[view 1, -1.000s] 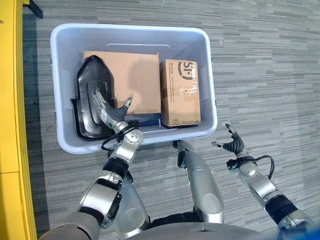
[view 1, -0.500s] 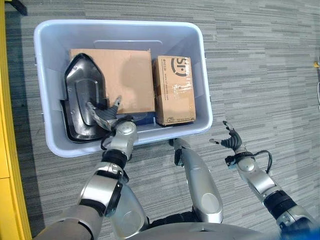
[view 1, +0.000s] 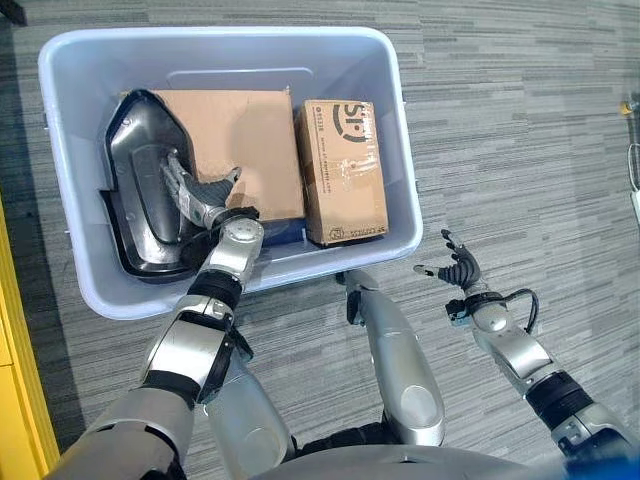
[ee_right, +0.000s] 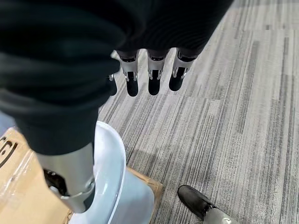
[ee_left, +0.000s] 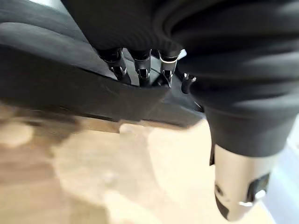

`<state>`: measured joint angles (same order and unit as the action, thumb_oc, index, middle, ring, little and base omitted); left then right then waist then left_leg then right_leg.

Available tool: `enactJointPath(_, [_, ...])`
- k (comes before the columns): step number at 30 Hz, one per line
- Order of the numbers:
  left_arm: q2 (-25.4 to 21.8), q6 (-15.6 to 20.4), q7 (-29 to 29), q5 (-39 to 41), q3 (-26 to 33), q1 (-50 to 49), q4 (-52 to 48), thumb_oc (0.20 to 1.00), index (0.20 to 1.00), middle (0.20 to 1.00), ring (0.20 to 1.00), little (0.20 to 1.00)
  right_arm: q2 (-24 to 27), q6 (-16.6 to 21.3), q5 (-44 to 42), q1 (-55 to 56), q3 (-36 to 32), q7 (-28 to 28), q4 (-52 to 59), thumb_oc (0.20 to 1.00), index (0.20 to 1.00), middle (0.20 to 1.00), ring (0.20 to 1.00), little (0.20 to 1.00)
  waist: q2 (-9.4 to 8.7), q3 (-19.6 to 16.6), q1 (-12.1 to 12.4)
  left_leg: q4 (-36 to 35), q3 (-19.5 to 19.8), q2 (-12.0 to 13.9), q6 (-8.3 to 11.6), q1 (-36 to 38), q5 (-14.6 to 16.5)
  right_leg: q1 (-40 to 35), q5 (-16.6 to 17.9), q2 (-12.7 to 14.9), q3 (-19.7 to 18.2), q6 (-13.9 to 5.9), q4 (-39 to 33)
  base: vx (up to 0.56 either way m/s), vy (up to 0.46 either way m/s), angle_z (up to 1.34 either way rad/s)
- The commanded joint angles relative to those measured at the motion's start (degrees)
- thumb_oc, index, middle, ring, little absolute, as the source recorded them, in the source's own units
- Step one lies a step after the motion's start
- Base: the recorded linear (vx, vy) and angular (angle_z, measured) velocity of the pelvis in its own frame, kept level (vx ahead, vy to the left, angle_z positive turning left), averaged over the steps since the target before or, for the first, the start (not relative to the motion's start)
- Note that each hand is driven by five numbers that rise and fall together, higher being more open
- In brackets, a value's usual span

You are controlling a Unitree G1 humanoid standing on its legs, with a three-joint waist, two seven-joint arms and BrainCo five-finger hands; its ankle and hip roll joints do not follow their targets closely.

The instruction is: Move parts from the plastic box to the shelf.

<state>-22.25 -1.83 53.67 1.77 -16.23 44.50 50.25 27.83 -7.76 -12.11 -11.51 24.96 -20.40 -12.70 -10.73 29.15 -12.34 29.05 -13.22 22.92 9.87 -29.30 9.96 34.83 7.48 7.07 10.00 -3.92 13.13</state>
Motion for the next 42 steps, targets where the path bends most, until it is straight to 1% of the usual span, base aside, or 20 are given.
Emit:
enactJointPath(1, [-2.1, 1.4, -2.8, -7.4, -3.2, 3.1, -1.9, 1.000, 1.000, 1.000, 1.000, 1.000, 2.6, 1.5, -0.4, -1.2, -1.6, 0.0, 3.8, 1.000, 1.000, 1.000, 1.000, 1.000, -4.87, 0.6, -0.1, 4.8, -3.3, -0.3, -1.18, -5.6, -2.7, -2.0, -7.8, 1.0, -0.3, -3.97, 7.0, -0.02, 0.057, -0.12])
enactJointPath(4, [-2.4, 2.7, -4.4, -10.1, -5.1, 3.6, -1.8, 1.000, 1.000, 1.000, 1.000, 1.000, 2.9, 1.3, -0.4, -1.6, -1.3, -0.5, 3.9, 1.000, 1.000, 1.000, 1.000, 1.000, -4.35, 0.6, -0.4, 4.5, -3.9, -0.4, -1.21, -5.5, -2.8, -1.7, -7.9, 1.2, -0.7, -3.95, 7.2, -0.04, 0.036, -0.07])
enactJointPath(5, [-2.3, 3.3, -4.7, -10.1, -5.8, 3.9, -2.1, 1.000, 1.000, 1.000, 1.000, 1.000, 3.0, 1.2, -0.2, -1.8, -1.5, -0.8, 3.9, 1.000, 1.000, 1.000, 1.000, 1.000, -4.23, 0.6, -0.6, 3.7, -4.7, -0.6, -2.00, -6.3, -4.6, -0.4, -6.4, 1.4, -0.7, -3.38, 6.8, -0.09, 0.020, 0.00])
enactJointPath(6, [-2.0, 3.5, -4.4, -10.0, -6.1, 3.7, -2.4, 1.000, 1.000, 1.000, 1.000, 1.000, 3.0, 1.2, 0.0, -1.7, -1.6, -0.9, 3.7, 1.000, 1.000, 1.000, 1.000, 1.000, -4.01, 0.6, -0.6, 3.5, -4.9, -0.7, -2.01, -6.1, -4.7, -0.4, -6.5, 1.5, -0.8, -3.38, 6.7, -0.02, 0.043, 0.02])
enactJointPath(7, [-1.6, 3.7, -3.5, -11.1, -6.6, 3.0, -2.7, 1.000, 1.000, 1.000, 1.000, 1.000, 3.0, 1.3, 0.2, -1.4, -1.5, -0.9, 3.3, 1.000, 1.000, 1.000, 1.000, 1.000, -3.57, 0.6, -0.6, 3.9, -4.4, -0.7, -1.24, -4.9, -3.1, -1.5, -7.9, 1.5, -0.9, -3.96, 7.3, 0.06, 0.048, 0.01])
enactJointPath(12, [-1.4, 4.6, -2.4, -14.3, -7.2, 2.7, -2.9, 1.000, 1.000, 1.000, 1.000, 1.000, 2.6, 2.3, 0.4, -1.1, -1.6, -1.3, 2.2, 1.000, 1.000, 1.000, 1.000, 1.000, -3.33, 0.6, -0.7, 3.5, -4.7, -0.6, -1.06, -4.5, -3.3, -1.7, -7.9, 1.5, -1.0, -4.04, 7.1, -0.01, 0.000, 0.00])
enactJointPath(13, [-1.5, 4.9, -2.5, -14.9, -7.4, 3.1, -3.0, 1.000, 1.000, 1.000, 1.000, 1.000, 2.7, 2.5, 0.5, -1.3, -1.9, -1.1, 2.2, 1.000, 1.000, 1.000, 1.000, 1.000, -3.50, 0.6, -0.8, 2.8, -5.4, -0.7, -1.82, -5.4, -5.1, -0.6, -6.4, 1.6, -1.0, -3.44, 6.5, -0.09, -0.040, -0.03])
enactJointPath(14, [-1.5, 5.2, -2.3, -14.3, -7.6, 2.9, -3.1, 1.000, 1.000, 1.000, 1.000, 1.000, 2.7, 2.4, 0.6, -1.0, -2.0, -1.0, 2.3, 1.000, 1.000, 1.000, 1.000, 1.000, -3.48, 0.6, -0.8, 2.8, -5.4, -0.6, -1.78, -5.3, -5.1, -0.7, -6.4, 1.6, -0.9, -3.49, 6.6, 0.00, 0.000, 0.00])
enactJointPath(15, [-1.2, 5.3, -1.3, -15.0, -7.7, 2.1, -3.5, 1.000, 1.000, 1.000, 1.000, 1.000, 2.8, 2.4, 0.6, -0.4, -2.0, -1.0, 2.6, 1.000, 1.000, 1.000, 1.000, 1.000, -3.15, 0.6, -0.7, 3.0, -4.9, -0.6, -0.96, -4.0, -3.5, -1.9, -7.9, 1.6, -1.0, -4.07, 7.0, 0.06, 0.006, -0.03])
enactJointPath(16, [-1.2, 5.3, -0.1, -16.9, -7.8, 2.0, -3.5, 1.000, 1.000, 1.000, 1.000, 1.000, 2.8, 2.7, 0.7, -0.2, -2.0, -0.9, 2.4, 1.000, 1.000, 1.000, 1.000, 1.000, -3.06, 0.6, -0.8, 2.9, -4.9, -0.6, -0.93, -3.8, -3.6, -2.0, -7.9, 1.5, -1.1, -4.07, 7.0, 0.00, 0.000, 0.00])
enactJointPath(17, [-1.3, 5.3, 0.8, -17.8, -7.9, 2.4, -3.5, 1.000, 1.000, 1.000, 1.000, 1.000, 2.8, 2.8, 0.8, -0.5, -2.1, -0.8, 2.4, 1.000, 1.000, 1.000, 1.000, 1.000, -3.23, 0.6, -0.9, 2.4, -5.6, -0.7, -1.71, -4.8, -5.2, -0.9, -6.5, 1.6, -1.1, -3.48, 6.5, -0.09, -0.023, -0.02])
enactJointPath(21, [-2.6, 7.6, 8.6, -24.1, -8.2, 2.9, -4.5, 1.000, 1.000, 1.000, 1.000, 1.000, 3.2, 3.8, 0.7, 0.1, -2.0, -0.7, 2.5, 1.000, 1.000, 1.000, 1.000, 1.000, -2.74, 0.6, -0.9, 1.8, -5.7, -0.8, -1.56, -4.4, -5.6, -0.9, -6.5, 1.8, -1.3, -3.40, 6.6, -0.03, -0.001, 0.00])
enactJointPath(23, [-3.3, 9.7, 14.9, -25.8, -7.4, 2.8, -5.7, 1.000, 1.000, 1.000, 1.000, 1.000, 3.6, 4.1, 0.8, 0.5, -2.0, -0.8, 2.8, 1.000, 1.000, 1.000, 1.000, 1.000, -2.49, 0.6, -0.7, 1.5, -5.6, -0.8, -1.51, -4.2, -5.7, -1.1, -6.6, 1.9, -1.3, -3.32, 6.5, 0.00, 0.000, 0.00])
enactJointPath(25, [-4.0, 12.7, 23.9, -29.0, -5.3, 2.5, -7.5, 1.000, 1.000, 1.000, 1.000, 1.000, 3.6, 5.7, 1.2, 1.3, -1.6, -1.7, 2.2, 1.000, 1.000, 1.000, 1.000, 1.000, -2.16, 0.6, -0.3, 1.4, -5.2, -1.1, -1.44, -4.1, -5.7, -1.3, -6.9, 2.0, -1.3, -3.22, 6.6, 0.00, 0.000, 0.00])
enactJointPath(28, [-4.7, 16.2, 31.9, -33.0, -2.5, 2.7, -12.1, 1.000, 1.000, 1.000, 1.000, 1.000, 3.0, 7.9, 0.7, 2.8, -1.0, -2.3, 2.0, 1.000, 1.000, 1.000, 1.000, 1.000, -1.80, 0.6, 0.6, 0.5, -4.2, -1.7, -1.37, -3.9, -5.8, -1.8, -7.1, 2.2, -0.6, -3.17, 6.2, -0.02, -0.051, 0.06])
enactJointPath(31, [-5.0, 16.4, 33.2, -31.2, -0.9, 2.4, -15.6, 1.000, 1.000, 1.000, 1.000, 1.000, 2.5, 8.4, 1.0, 3.7, -1.0, -2.9, 2.4, 1.000, 1.000, 1.000, 1.000, 1.000, -1.30, 0.6, 1.1, -0.5, -3.7, -2.2, -1.36, -3.5, -6.0, -2.3, -7.2, 2.2, -0.2, -3.15, 5.6, 0.00, -0.030, 0.07])
enactJointPath(34, [-5.1, 15.3, 30.5, -28.6, 0.2, 1.3, -18.1, 1.000, 1.000, 1.000, 1.000, 1.000, 2.1, 8.8, 1.0, 4.1, -1.0, -3.3, 2.3, 1.000, 1.000, 1.000, 1.000, 1.000, -0.84, 0.6, 1.6, -1.3, -3.3, -2.6, -1.26, -3.0, -6.3, -2.9, -7.1, 2.3, 0.2, -3.23, 5.1, -0.01, -0.017, 0.12])
enactJointPath(35, [-5.2, 14.5, 27.5, -25.2, 0.6, -0.4, -19.6, 1.000, 1.000, 1.000, 1.000, 1.000, 1.9, 8.3, 2.0, 4.5, -1.3, -3.1, 3.1, 1.000, 1.000, 1.000, 1.000, 1.000, -0.39, 0.6, 2.1, -2.0, -3.0, -2.8, -1.19, -2.8, -6.7, -3.2, -7.1, 2.5, 0.5, -3.26, 4.8, -0.01, 0.006, 0.11])
enactJointPath(38, [-4.7, 13.4, 24.8, -20.6, 1.8, -4.5, -20.8, 1.000, 1.000, 1.000, 1.000, 1.000, 1.6, 7.8, 2.8, 5.2, -2.2, -3.0, 3.6, 1.000, 1.000, 1.000, 1.000, 1.000, 0.49, 0.6, 2.8, -3.2, -2.6, -3.3, -1.14, -2.1, -7.3, -3.6, -7.2, 2.8, 0.7, -3.35, 4.4, -0.02, 0.035, 0.11])
enactJointPath(42, [-3.1, 13.4, 18.3, -12.8, 3.4, -10.9, -19.5, 1.000, 1.000, 1.000, 1.000, 1.000, 1.4, 7.9, 4.1, 5.5, -3.1, -2.8, 3.1, 1.000, 1.000, 1.000, 1.000, 1.000, 1.40, 0.6, 4.0, -4.4, -2.1, -4.0, -1.16, -1.9, -8.2, -4.0, -7.1, 3.4, 1.4, -3.42, 3.9, -0.02, 0.067, 0.07])
